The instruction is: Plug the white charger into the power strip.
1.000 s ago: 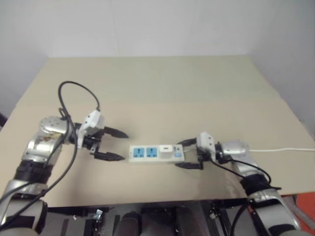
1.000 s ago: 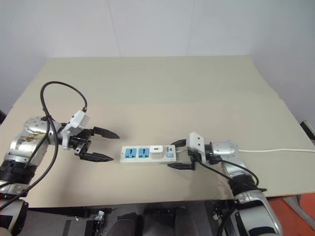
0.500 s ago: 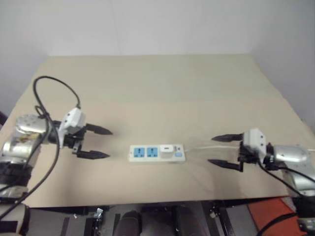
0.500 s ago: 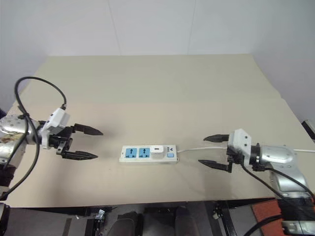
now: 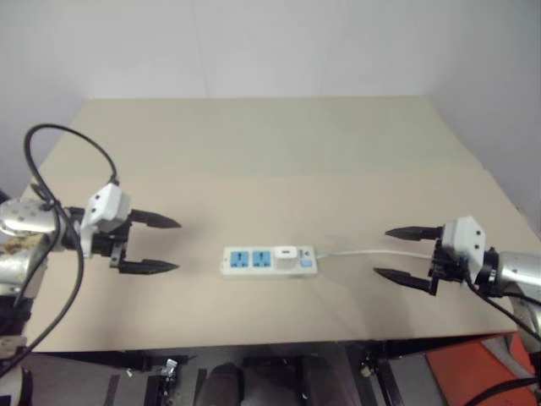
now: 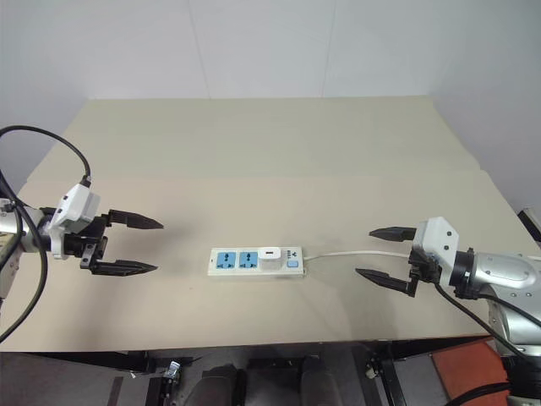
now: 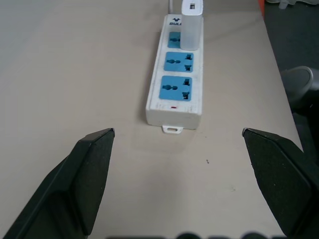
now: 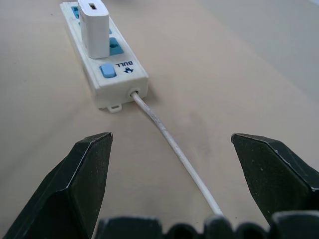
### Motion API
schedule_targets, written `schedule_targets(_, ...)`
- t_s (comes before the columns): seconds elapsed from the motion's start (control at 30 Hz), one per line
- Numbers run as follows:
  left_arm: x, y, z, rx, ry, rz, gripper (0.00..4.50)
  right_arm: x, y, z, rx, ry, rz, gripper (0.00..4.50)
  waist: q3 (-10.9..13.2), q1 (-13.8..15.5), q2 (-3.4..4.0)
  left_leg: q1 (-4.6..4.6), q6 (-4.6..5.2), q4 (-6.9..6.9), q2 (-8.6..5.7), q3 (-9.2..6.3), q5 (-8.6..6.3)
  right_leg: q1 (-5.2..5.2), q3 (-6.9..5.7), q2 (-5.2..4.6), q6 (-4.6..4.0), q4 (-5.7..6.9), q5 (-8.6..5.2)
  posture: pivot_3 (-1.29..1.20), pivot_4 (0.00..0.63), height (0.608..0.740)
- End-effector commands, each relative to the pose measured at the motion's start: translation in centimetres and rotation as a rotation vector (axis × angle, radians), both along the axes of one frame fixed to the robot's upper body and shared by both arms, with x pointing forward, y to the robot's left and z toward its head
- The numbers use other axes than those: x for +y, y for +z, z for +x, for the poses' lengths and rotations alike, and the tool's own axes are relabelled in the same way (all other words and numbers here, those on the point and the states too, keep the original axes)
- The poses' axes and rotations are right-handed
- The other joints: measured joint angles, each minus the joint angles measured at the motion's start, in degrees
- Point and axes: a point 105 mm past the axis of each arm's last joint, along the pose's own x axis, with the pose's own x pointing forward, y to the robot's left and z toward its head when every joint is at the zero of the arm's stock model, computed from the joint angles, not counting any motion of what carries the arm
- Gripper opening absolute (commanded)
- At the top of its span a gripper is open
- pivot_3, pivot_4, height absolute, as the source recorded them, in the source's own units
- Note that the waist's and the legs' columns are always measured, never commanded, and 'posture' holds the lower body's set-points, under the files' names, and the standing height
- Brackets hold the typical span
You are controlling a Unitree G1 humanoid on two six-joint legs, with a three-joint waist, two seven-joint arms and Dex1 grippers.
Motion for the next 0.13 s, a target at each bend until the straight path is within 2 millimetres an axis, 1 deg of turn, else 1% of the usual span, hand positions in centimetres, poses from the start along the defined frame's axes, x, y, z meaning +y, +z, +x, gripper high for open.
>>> schedule_targets(0.03, -0.18, 1.09, -0.05, -0.043, -0.004, -0.020, 4.50, -0.05, 1.29, -0.18, -0.044, 0.000, -0.003, 4.47, 0.00, 0.00, 0.00, 0.01, 0.00, 0.00, 0.00, 0.00, 0.00, 0.01, 0.01, 0.00, -0.01, 0.00, 0.00, 0.00, 0.150, 0.740)
schedule_targets(0.13, -0.43, 0.94, 0.02, -0.039, -0.006, -0.025, 4.50, -0.10, 1.19, -0.25, -0.043, -0.007, -0.007, 4.47, 0.00, 0.00, 0.00, -0.01, 0.00, 0.00, -0.01, 0.01, 0.00, 0.01, 0.02, -0.01, -0.23, -0.01, 0.14, 0.00, 0.150, 0.740)
